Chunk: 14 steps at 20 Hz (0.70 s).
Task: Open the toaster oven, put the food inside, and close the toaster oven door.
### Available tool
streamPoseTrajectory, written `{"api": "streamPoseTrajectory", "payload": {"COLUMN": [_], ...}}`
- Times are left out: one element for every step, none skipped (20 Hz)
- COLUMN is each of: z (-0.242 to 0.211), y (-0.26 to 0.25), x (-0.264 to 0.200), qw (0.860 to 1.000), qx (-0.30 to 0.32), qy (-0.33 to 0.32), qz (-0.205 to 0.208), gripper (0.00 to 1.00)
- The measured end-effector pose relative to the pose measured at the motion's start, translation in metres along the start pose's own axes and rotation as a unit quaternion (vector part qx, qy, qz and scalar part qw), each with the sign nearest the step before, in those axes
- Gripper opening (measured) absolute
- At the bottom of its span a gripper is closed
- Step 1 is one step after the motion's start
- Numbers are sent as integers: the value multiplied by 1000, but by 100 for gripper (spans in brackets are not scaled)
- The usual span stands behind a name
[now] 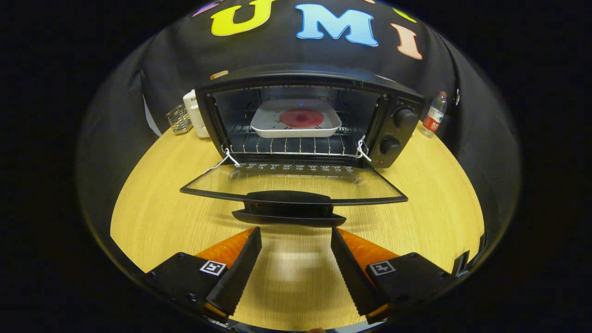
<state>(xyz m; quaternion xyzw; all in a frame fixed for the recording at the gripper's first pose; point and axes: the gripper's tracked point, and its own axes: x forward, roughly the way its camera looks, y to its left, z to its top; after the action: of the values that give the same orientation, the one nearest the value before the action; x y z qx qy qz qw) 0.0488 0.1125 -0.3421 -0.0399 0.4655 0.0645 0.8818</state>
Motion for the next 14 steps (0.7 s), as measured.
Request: {"api": "streamPoseTrajectory", "payload": {"z": [2,4,6,9,11,15,18,24,29,36,41,47,53,60], "y": [0,0,-1,-1,-1,-1,-1,-1,-1,-2,-1,-2,-4,-6], "x": [-2,-4,-5,-8,-9,-11,-12,-14,-17,-18,-21,-25,-30,-34], "qw": [1000,1000,1000,1000,1000,1000,999,999,998,998,997,997,996,994], "qx": [-1,-3,-6,-7,-7,-5,-4,-5,-9,-14,-19,-21,-22,-22], "qy": [-7,-10,-14,-17,-20,-28,-36,-43,-54,-63,-71,-79,-90,-103], "qz": [-2,-3,-5,-6,-6,-6,-7,-8,-10,-11,-10,-12,-14,-16], "gripper": [96,96,96,96,97,96,96,96,96,96,96,96,97,97]}}
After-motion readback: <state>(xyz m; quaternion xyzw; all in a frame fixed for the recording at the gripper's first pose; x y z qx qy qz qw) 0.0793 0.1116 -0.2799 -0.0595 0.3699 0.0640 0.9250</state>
